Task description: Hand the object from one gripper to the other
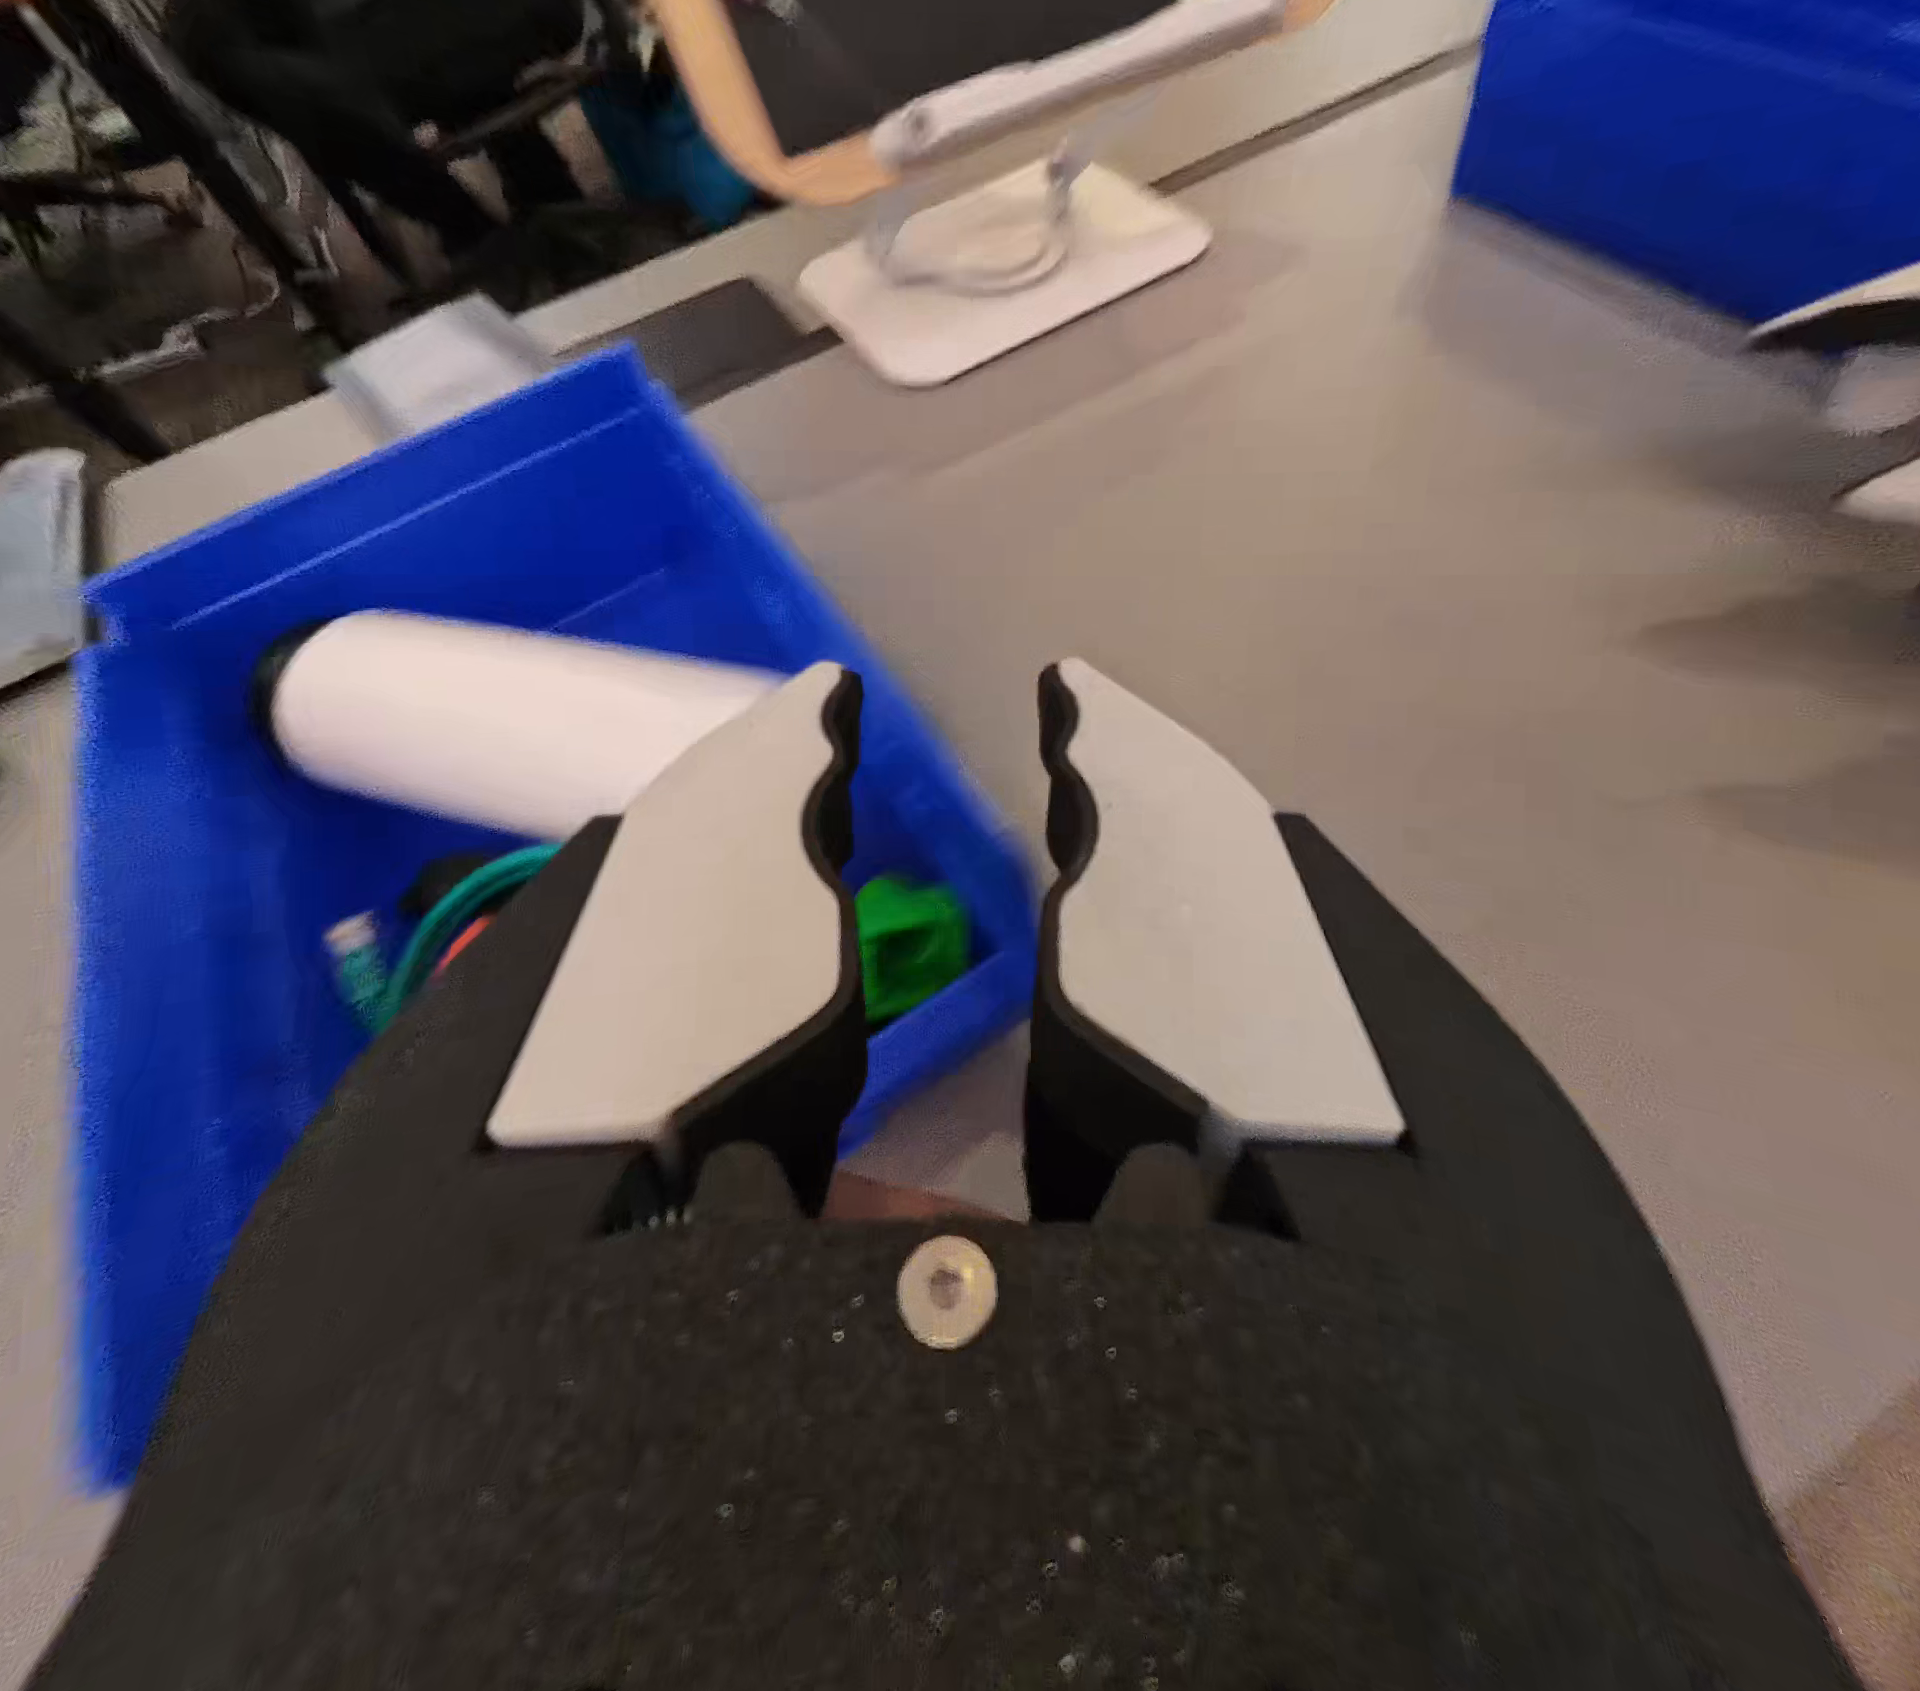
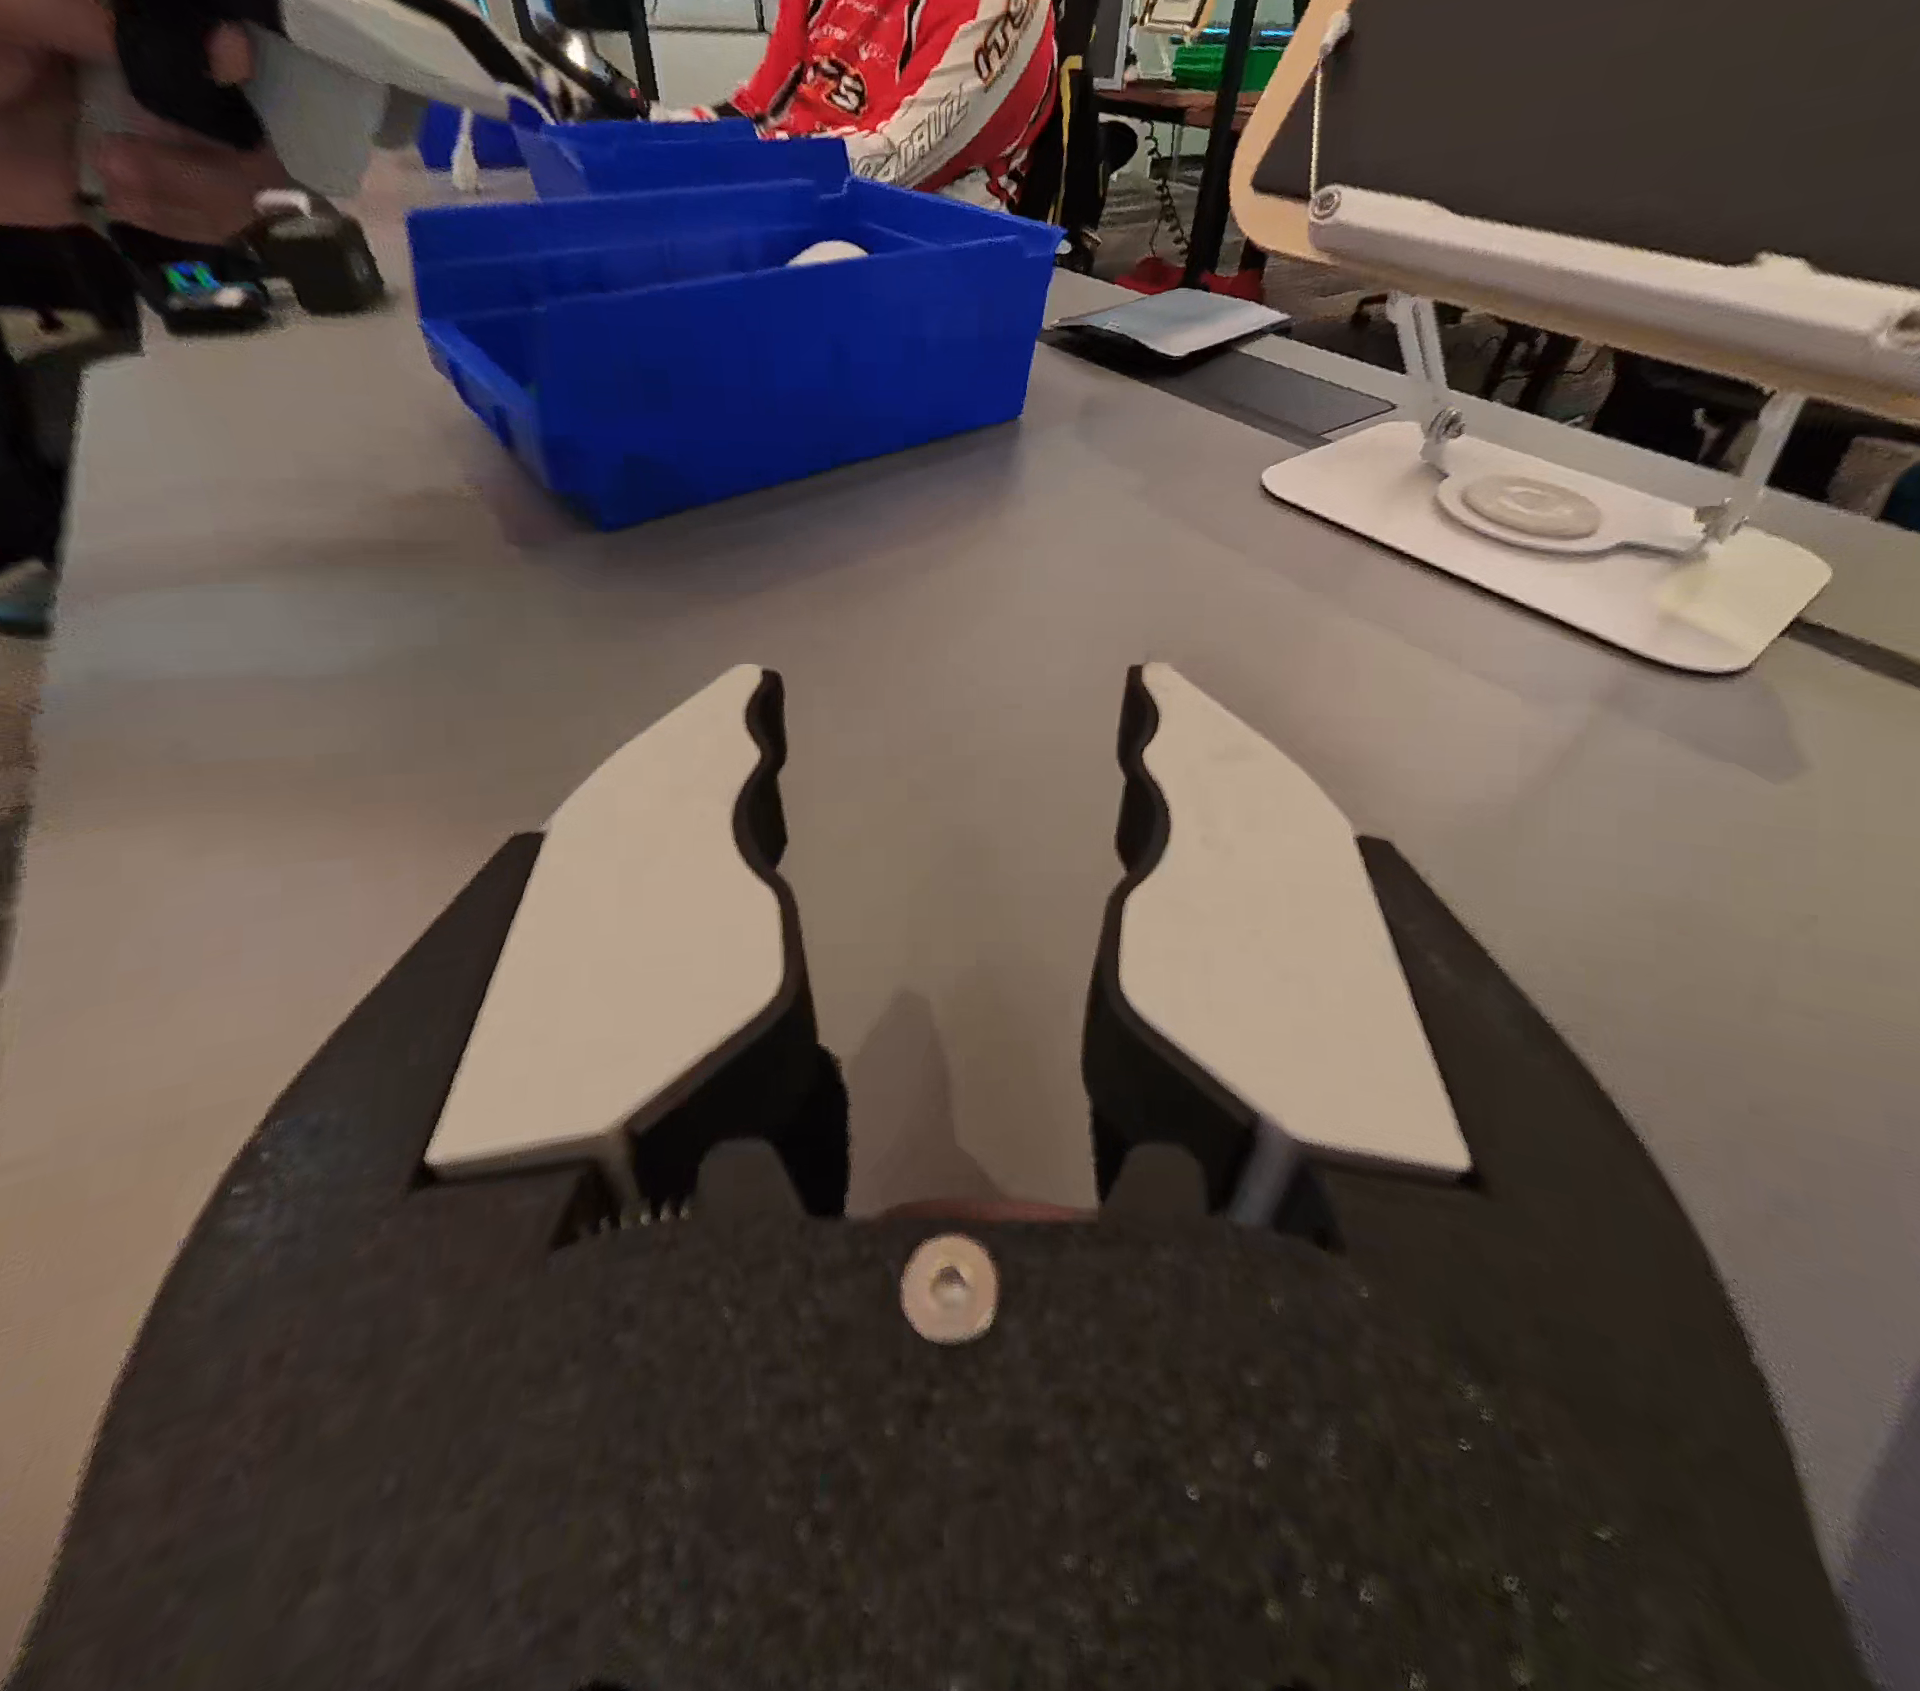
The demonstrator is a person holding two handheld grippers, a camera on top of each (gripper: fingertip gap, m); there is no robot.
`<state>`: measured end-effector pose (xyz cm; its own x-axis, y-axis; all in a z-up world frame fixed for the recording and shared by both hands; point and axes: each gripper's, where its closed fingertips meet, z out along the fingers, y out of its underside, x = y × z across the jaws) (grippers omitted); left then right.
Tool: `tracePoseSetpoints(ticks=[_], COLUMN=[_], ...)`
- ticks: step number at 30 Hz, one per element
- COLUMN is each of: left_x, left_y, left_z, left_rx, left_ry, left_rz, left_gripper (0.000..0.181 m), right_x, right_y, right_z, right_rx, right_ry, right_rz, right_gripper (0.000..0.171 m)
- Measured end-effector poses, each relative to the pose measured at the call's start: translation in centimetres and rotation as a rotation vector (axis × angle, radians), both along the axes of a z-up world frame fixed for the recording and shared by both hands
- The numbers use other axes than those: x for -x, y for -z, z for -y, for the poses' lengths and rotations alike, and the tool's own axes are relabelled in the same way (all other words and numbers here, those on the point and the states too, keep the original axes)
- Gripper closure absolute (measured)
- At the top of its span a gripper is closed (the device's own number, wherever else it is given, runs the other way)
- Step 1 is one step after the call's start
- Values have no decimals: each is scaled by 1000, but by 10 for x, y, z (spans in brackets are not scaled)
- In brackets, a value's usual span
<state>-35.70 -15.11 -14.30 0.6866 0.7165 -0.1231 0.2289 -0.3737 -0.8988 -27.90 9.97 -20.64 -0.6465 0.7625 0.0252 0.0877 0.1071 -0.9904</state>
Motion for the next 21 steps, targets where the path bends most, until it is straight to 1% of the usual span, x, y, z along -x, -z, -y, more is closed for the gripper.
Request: tracePoseSetpoints(ticks=[1, 3, 4, 6, 8, 11, 14, 18, 20, 21], left_x=[4, 15, 25, 35, 39, 38, 38, 37, 36, 40], left_y=[8, 31, 39, 57, 73, 91, 108, 126, 136, 136], left_z=[20, 53, 66, 79, 82, 78, 85, 89, 91, 90], left_rx=[35, 156, 217, 332, 423, 527, 624, 648, 676, 681], left_ry=[13, 22, 4, 45, 98, 193, 230, 274, 281, 278], left_rz=[62, 210, 226, 266, 331, 403, 491, 587, 629, 606], left_gripper=[150, 146, 143, 138, 137, 138, 142, 147, 146, 150], right_x=[-6, -13, -14, -15, -15, -17, -19, -20, -20, -19], right_y=[0, 0, -1, -3, 0, 7, 7, 9, 10, 10], right_z=[-1, -3, -5, -5, -5, -1, 1, 2, 2, 2], right_rx=[25, 38, 24, -4, -1, 34, 54, 51, 60, 64], right_ry=[-11, -19, -18, -27, -37, -70, -88, -102, -105, -106], right_rz=[10, 21, 15, -13, -9, 59, 76, 85, 96, 103], right_gripper=[112, 111, 111, 113, 114, 113, 114, 115, 116, 116])
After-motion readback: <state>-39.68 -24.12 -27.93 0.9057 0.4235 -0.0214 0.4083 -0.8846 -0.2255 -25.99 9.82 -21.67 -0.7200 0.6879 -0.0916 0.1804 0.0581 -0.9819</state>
